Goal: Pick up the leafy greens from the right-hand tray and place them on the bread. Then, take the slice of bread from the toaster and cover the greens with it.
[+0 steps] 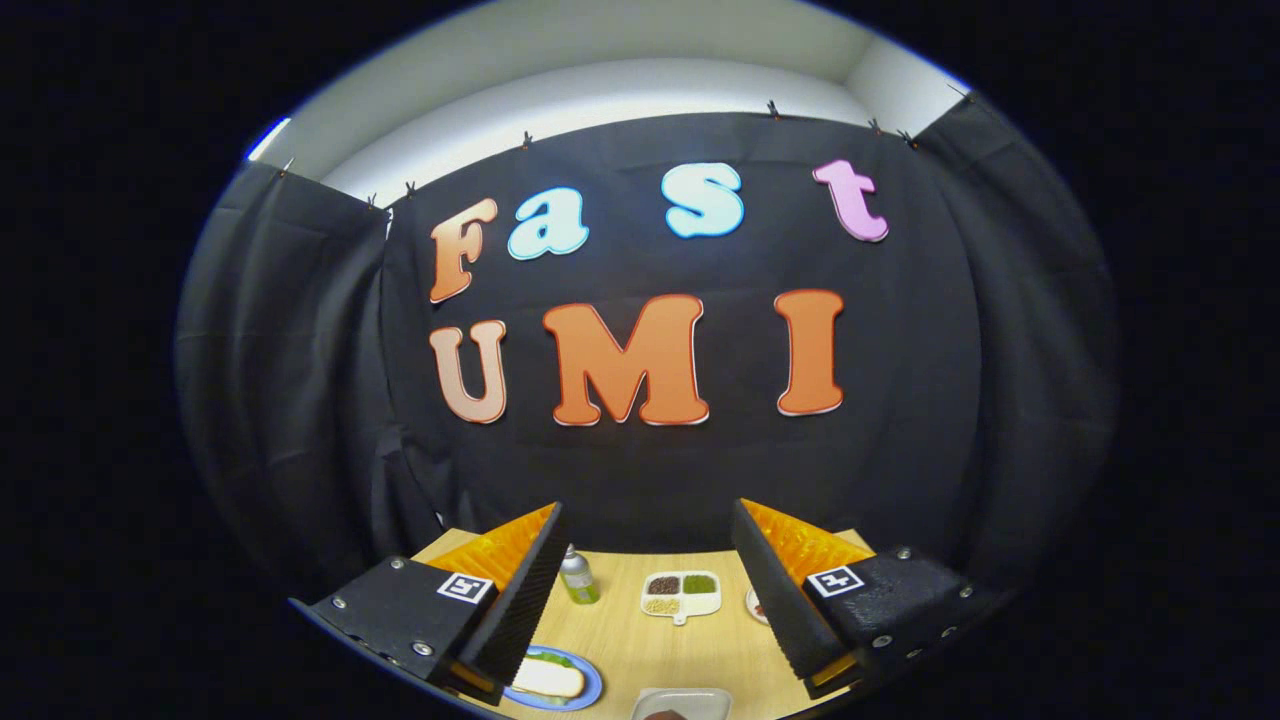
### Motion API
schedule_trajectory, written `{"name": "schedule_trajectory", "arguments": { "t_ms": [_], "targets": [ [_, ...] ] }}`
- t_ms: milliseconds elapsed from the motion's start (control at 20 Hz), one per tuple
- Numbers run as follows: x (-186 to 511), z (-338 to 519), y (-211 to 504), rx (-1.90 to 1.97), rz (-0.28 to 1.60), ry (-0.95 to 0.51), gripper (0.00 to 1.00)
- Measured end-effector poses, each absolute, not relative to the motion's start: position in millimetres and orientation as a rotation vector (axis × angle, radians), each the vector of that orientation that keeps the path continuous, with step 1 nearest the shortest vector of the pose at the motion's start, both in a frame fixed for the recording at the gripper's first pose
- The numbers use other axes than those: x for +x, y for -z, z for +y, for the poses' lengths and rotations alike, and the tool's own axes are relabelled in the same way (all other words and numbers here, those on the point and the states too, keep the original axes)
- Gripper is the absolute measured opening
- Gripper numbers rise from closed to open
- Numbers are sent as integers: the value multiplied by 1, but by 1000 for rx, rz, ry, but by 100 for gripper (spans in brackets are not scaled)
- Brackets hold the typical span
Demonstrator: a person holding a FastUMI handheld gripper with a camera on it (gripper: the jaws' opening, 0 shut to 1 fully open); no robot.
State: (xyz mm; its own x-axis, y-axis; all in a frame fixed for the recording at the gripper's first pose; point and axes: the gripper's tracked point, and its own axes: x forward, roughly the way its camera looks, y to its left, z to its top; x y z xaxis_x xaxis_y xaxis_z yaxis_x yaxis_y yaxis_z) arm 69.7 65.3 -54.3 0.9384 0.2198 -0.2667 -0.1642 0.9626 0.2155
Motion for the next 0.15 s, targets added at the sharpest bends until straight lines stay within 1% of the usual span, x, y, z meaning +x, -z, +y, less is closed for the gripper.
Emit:
{"name": "schedule_trajectory", "arguments": {
  "t_ms": [150],
  "targets": [
    [68,50,26,137,213,-177,98]
  ]
}}
